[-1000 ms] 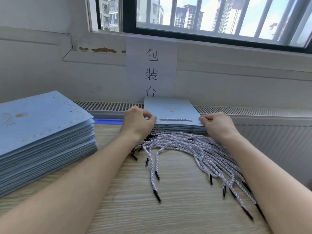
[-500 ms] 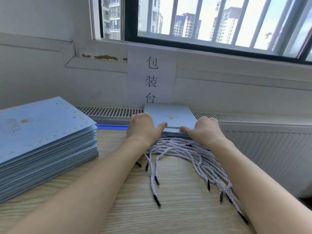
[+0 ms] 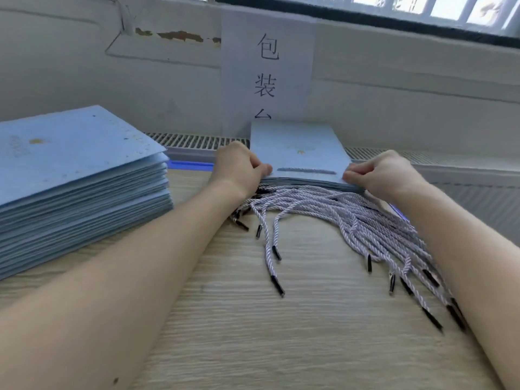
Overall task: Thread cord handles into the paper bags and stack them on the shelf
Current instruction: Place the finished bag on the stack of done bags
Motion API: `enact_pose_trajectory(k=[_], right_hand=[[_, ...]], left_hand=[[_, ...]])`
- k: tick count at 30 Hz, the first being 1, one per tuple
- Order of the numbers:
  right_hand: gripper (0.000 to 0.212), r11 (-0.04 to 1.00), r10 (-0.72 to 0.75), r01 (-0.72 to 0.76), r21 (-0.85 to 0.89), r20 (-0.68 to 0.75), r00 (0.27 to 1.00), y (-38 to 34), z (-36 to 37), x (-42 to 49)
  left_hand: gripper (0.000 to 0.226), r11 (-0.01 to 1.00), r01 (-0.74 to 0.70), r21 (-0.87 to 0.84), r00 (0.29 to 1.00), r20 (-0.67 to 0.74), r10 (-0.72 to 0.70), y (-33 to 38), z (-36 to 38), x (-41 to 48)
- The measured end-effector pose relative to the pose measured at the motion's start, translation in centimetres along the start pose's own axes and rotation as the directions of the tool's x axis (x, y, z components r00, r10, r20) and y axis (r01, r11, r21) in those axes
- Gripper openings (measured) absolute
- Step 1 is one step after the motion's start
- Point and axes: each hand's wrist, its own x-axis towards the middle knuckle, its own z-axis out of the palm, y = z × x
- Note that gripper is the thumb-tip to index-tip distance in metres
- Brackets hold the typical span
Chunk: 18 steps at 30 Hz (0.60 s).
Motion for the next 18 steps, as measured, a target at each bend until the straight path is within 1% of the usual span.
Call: enact_pose_trajectory(k=[2,4,6,8,9,10,11,12,13,14,15,16,18], right_hand=[[0.024,0.997,-0.024,0.023,-0.077,-0.017,1.0,-0.7,-0.4,0.1],[0.019,0.994,-0.07,0.066,-0.09,-0.043,0.997,-0.7,-0.6,0.2],[0.013,0.989,-0.126,0.116,-0.093,-0.109,0.986,-1.1,-0.4,-0.4],[0.009,0.976,-0.2,0.177,-0.128,-0.196,0.96,-2.1,-0.9,-1.0],[0.009,0.966,-0.247,0.224,-0.131,-0.208,0.946,-2.9,-1.4,-1.4],[0.009,0.948,-0.312,0.294,-0.12,-0.181,0.933,-3.9,-1.8,-2.1],[0.009,0.919,-0.392,0.383,-0.094,-0.104,0.914,-5.0,-2.1,-3.0],[0.011,0.878,-0.474,0.474,-0.065,0.015,0.88,-6.2,-2.2,-4.0],[0.016,0.842,-0.523,0.537,-0.056,0.157,0.838,-7.3,-1.9,-5.0],[0.021,0.81,-0.535,0.579,-0.088,0.291,0.793,-8.1,-1.1,-5.9],[0.026,0.787,-0.516,0.602,-0.134,0.391,0.762,-8.5,-0.2,-6.6],[0.028,0.781,-0.487,0.602,-0.166,0.443,0.753,-8.5,0.7,-7.0],[0.026,0.799,-0.465,0.579,-0.158,0.448,0.764,-8.0,2.1,-7.5]], left_hand=[[0.034,0.997,-0.03,0.077,1.0,0.004,0.03,0.2,0.0,0.3],[0.031,0.989,-0.062,0.138,0.998,0.02,0.06,0.5,-0.1,0.5],[0.029,0.983,-0.089,0.159,0.996,0.014,0.088,1.0,-0.2,0.7],[0.029,0.982,-0.11,0.152,0.994,-0.007,0.112,1.9,-0.8,0.7],[0.029,0.982,-0.122,0.148,0.992,-0.028,0.127,2.5,-1.3,0.5],[0.029,0.98,-0.14,0.142,0.987,-0.055,0.149,2.9,-1.9,0.3],[0.029,0.979,-0.162,0.126,0.981,-0.088,0.173,3.3,-2.6,-0.3],[0.027,0.976,-0.19,0.106,0.973,-0.11,0.201,3.7,-3.5,-1.3],[0.026,0.97,-0.217,0.11,0.969,-0.096,0.228,4.1,-4.3,-2.6],[0.026,0.962,-0.235,0.138,0.969,-0.043,0.243,4.2,-5.0,-4.1],[0.026,0.958,-0.236,0.166,0.972,0.033,0.233,4.1,-5.6,-5.7],[0.029,0.961,-0.218,0.173,0.974,0.101,0.202,3.8,-6.0,-7.3],[0.029,0.977,-0.163,0.137,0.973,0.189,0.136,2.5,-6.5,-9.9]])
